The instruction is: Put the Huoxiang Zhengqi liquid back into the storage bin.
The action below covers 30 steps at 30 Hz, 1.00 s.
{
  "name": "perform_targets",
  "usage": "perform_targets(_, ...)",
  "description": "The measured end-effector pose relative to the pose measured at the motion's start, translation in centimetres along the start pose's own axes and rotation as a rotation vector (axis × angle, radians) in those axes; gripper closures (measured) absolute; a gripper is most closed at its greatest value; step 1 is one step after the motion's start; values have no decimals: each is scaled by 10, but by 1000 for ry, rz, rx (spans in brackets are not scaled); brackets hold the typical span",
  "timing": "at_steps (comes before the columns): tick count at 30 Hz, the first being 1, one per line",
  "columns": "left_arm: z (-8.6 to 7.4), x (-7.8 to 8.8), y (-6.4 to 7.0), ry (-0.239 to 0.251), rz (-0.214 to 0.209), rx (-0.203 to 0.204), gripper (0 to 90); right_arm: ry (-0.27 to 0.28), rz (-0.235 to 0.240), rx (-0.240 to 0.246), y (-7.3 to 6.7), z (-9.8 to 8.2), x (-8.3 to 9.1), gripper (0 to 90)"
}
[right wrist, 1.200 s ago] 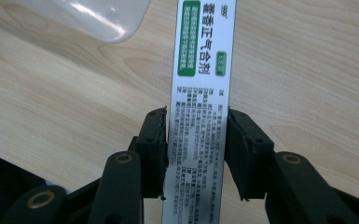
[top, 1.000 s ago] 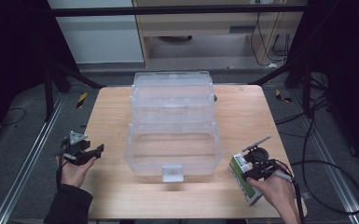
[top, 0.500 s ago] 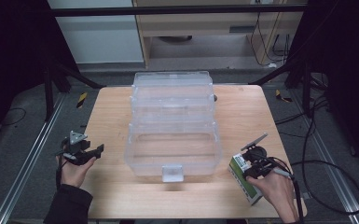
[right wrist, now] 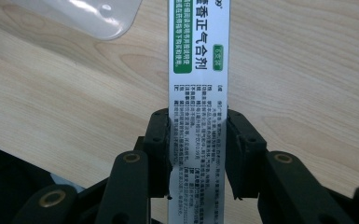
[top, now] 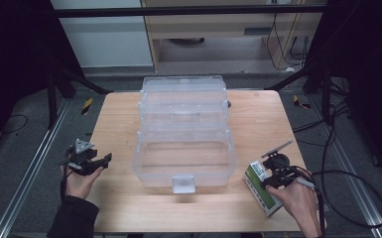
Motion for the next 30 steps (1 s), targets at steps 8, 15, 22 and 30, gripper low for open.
perform_targets(8,0,-1,1,-2,-3,-1,401,97,-14,9,6,8,10,647)
perform_targets(15,0,-1,1,-1,-3,-1,401,145,-26,27,11,15,22,646)
perform_targets(22,-1,-2,1,-6,-1,-4,401,202,-37,28,13,22,32,646)
perform_targets(30,-1,-2,1,-5,-1,-5,402,248,-34,45,11,30,41,646)
Point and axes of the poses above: each handheld gripper's, and its own axes: x roughly backward along the jaws, z roughly out of its top, y roughly to its right, the point moved 5 cm from there along -x, roughly forward along the jaws, and after that the axes turned 4 degrees about y, right-handed, at the moved point
